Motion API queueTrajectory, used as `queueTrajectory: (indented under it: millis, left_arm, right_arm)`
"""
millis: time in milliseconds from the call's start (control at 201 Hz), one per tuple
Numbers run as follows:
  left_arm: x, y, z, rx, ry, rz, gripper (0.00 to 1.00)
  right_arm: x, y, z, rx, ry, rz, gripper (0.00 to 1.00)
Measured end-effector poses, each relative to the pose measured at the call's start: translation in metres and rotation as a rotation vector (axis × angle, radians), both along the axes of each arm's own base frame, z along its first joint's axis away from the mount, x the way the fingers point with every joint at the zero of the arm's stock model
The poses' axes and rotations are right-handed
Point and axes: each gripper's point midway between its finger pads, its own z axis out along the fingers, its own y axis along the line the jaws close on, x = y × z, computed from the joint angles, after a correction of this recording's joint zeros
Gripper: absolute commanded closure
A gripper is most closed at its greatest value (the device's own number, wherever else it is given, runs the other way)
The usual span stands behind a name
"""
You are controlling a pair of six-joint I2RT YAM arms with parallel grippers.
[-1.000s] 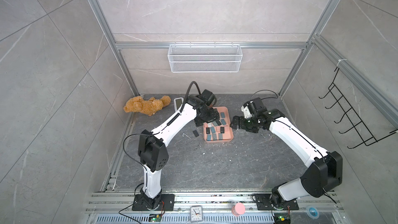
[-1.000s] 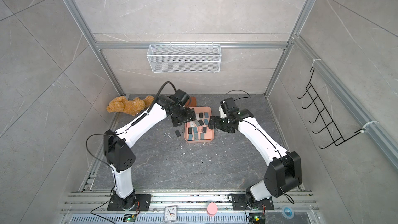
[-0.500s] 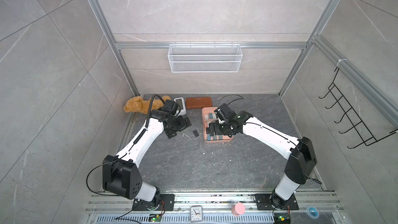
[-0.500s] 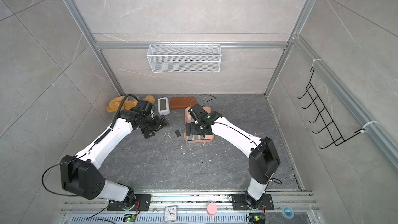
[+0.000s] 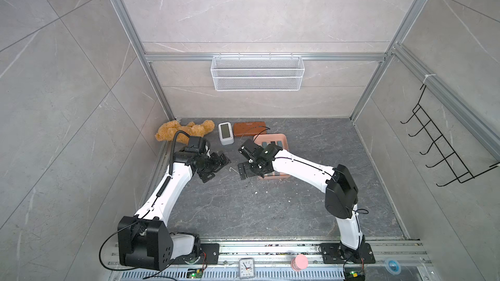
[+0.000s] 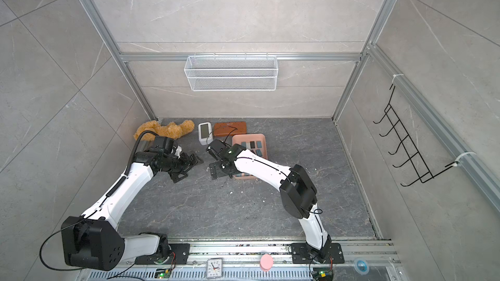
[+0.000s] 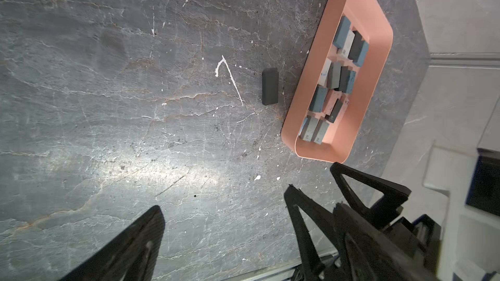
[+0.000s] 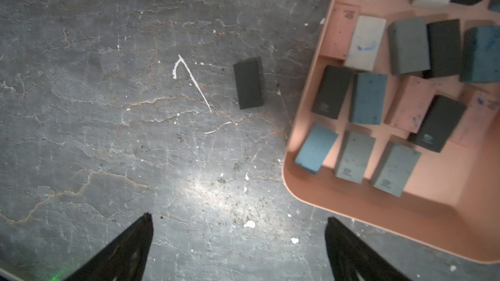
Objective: Put the eraser in the storage box
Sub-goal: Pick up the eraser from the center of the board.
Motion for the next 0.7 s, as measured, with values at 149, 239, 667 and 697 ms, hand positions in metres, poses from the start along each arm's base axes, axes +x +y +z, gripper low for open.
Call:
queueTrajectory:
  millis: [149, 239, 667, 697]
  left_arm:
    - [0.006, -0.002, 0.006, -0.044, -0.030, -0.011, 0.01]
    - [0.007, -0.003, 0.007, -0.054, -0.038, -0.023, 0.01]
    - [0.015, 0.028, 0.000, -0.081, -0.025, 0.028, 0.01]
    - [0.014, 0.027, -0.002, -0.083, -0.020, 0.027, 0.01]
  right_arm:
    - [0.000, 0.017, -0.012, -0.023, 0.012, 0.019, 0.00]
    - [0.000, 0.019, -0.020, -0.038, 0.024, 0.022, 0.00]
    - [0.001, 0.022, -0.051, -0.094, 0.074, 0.005, 0.00]
    - [0.004, 0.025, -0.051, -0.091, 0.072, 0.005, 0.00]
